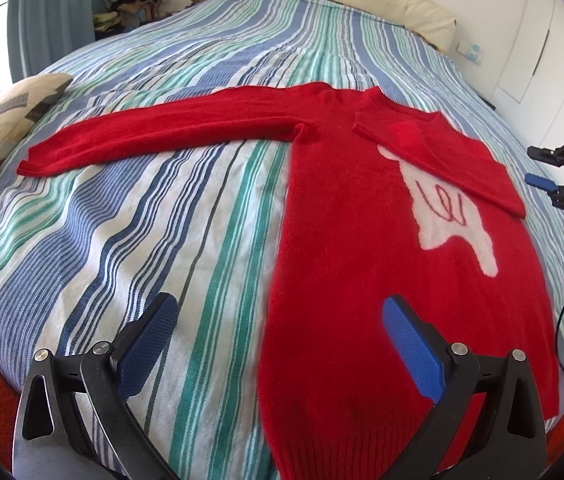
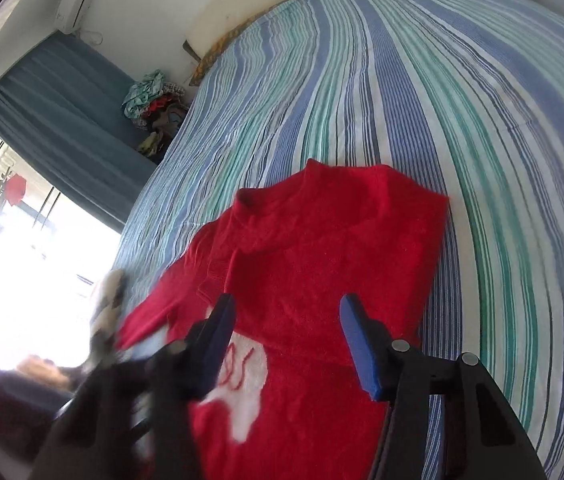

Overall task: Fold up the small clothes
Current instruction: 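Fold the held sleeve across the sweater chest with the right gripper, then press the folded sleeve flat and open the right gripper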

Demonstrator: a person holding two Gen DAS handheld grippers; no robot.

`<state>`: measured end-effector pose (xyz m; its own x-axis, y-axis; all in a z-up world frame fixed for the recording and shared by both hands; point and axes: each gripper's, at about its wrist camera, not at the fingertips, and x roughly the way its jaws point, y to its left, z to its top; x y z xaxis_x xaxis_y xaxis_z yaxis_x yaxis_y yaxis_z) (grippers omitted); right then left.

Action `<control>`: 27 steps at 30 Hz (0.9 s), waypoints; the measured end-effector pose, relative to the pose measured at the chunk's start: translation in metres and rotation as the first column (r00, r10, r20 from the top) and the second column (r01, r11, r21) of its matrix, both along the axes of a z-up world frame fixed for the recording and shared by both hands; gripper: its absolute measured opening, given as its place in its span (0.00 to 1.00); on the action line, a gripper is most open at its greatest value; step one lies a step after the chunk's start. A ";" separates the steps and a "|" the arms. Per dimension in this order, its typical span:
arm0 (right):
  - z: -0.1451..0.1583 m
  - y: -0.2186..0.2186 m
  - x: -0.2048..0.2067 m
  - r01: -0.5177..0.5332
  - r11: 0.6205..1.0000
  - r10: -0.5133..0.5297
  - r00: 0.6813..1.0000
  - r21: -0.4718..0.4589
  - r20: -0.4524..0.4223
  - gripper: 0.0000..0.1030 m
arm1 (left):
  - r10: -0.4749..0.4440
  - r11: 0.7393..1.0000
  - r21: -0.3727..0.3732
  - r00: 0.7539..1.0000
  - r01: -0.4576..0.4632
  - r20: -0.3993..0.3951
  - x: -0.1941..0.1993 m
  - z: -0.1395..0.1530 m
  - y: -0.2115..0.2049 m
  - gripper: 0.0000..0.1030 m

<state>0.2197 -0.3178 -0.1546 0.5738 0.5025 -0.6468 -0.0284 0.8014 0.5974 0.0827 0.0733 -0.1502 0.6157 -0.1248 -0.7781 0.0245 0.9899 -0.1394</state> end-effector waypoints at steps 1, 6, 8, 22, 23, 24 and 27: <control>-0.010 0.005 0.003 -0.014 1.000 0.014 1.000 0.010 -0.016 0.52 | -0.007 1.000 0.017 1.000 0.007 0.007 -0.001 0.000 -0.002 0.99; -0.073 0.006 0.014 0.082 0.964 -0.145 0.960 -0.254 -0.239 0.21 | -0.032 0.997 0.068 0.999 0.030 0.028 -0.006 0.003 -0.007 0.99; -0.064 0.016 0.015 0.076 0.925 -0.157 0.969 -0.372 -0.191 0.19 | -0.036 0.998 0.044 0.999 0.035 0.022 -0.005 0.003 -0.005 0.99; -0.051 0.284 0.074 -0.448 0.547 0.554 0.827 -0.707 -0.096 0.36 | -0.005 0.999 -0.053 0.999 0.003 -0.033 0.009 0.002 0.013 0.99; -0.061 0.288 0.081 -0.450 0.528 0.549 0.828 -0.720 -0.115 0.36 | 0.002 0.998 -0.062 0.999 -0.004 -0.034 0.010 0.002 0.016 0.99; -0.068 0.291 0.088 -0.458 0.525 0.542 0.830 -0.718 -0.133 0.32 | 0.010 0.997 -0.071 0.999 -0.012 -0.035 0.011 0.002 0.019 0.99; -0.063 0.287 0.088 -0.460 0.573 0.544 0.833 -0.679 -0.105 0.05 | 0.030 0.995 -0.099 0.998 -0.034 -0.048 0.013 0.001 0.026 0.99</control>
<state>0.3078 -0.0311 -0.2179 0.4468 0.2030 -0.8713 -0.5768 0.8099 -0.1070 0.0961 0.0991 -0.1494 0.5840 -0.1836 -0.7907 -0.0160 0.9713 -0.2374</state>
